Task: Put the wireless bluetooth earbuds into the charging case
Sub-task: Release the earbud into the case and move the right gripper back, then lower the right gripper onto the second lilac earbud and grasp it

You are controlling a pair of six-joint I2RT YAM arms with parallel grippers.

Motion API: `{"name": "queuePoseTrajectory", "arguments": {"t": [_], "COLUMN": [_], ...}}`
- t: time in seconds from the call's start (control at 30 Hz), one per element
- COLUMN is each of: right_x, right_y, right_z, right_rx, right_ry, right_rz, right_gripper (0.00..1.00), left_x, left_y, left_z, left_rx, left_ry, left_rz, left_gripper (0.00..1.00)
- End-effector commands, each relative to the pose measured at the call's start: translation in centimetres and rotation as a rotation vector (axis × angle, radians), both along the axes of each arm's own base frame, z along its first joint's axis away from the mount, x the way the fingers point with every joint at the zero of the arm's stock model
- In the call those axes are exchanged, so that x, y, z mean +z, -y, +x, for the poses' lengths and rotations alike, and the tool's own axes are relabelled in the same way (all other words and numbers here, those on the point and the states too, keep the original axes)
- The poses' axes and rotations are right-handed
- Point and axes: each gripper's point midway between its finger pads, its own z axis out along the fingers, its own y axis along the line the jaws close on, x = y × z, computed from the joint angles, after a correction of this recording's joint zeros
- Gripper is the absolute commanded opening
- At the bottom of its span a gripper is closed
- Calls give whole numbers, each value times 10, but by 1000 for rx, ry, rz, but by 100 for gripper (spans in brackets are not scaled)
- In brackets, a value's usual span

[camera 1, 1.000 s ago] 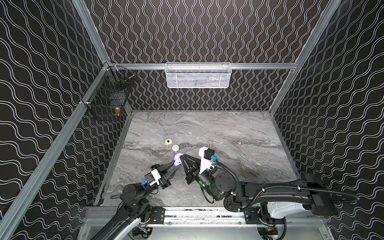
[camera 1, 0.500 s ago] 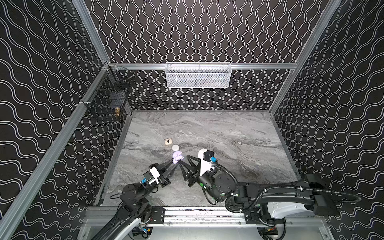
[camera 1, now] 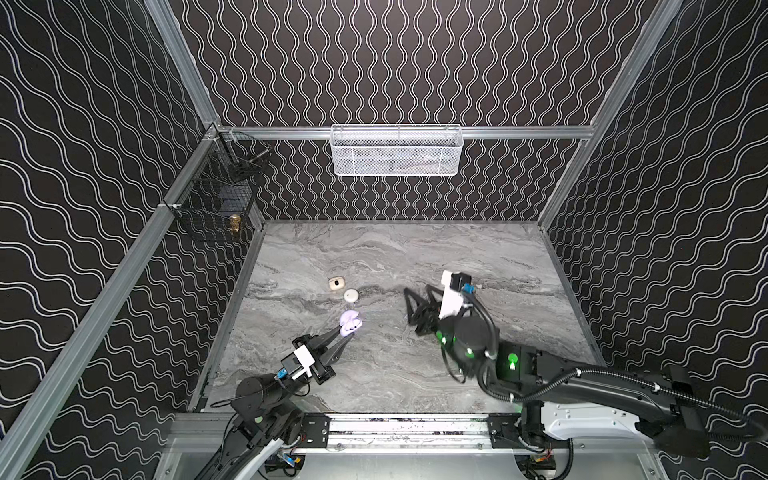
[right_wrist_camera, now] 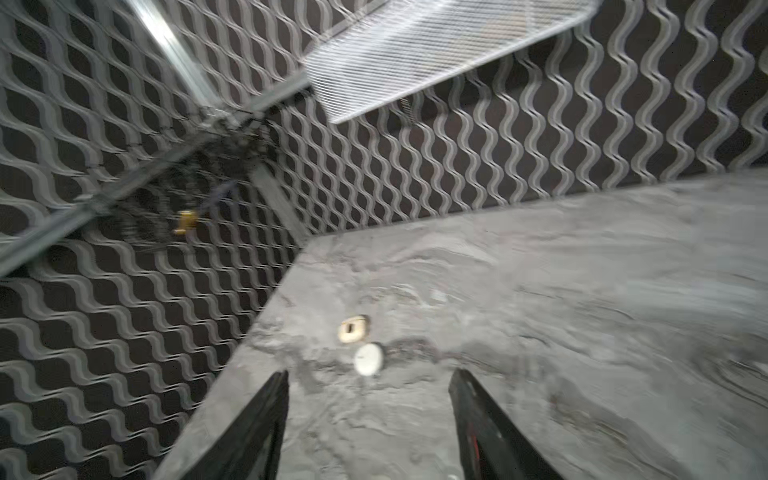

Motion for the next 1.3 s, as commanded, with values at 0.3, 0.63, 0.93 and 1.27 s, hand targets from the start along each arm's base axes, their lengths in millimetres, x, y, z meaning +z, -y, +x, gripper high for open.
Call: {"name": "queuePoseTrajectory", "arguments": {"t": [0.3, 0.63, 0.93, 1.27], "right_x": [-180, -234, -252, -266], "right_y": [-35, -49, -45, -50], "right_z": [44, 57, 52, 55], "right_rx": [125, 146, 119, 109], "right_ry": [-583, -710, -762, -778], "right_rz": [-312, -321, -365, -428], "right_gripper": [58, 54, 51, 50], "left_x": [-30, -31, -31, -31], "left_y": [1, -10, -7, -6], "left_z": [14, 27, 25, 24], "left_rx": [63, 152, 134, 125], "left_ry": [-76, -116, -111, -114], "left_rz": [92, 80, 82, 89], "left_gripper": [0, 0, 0, 0]}}
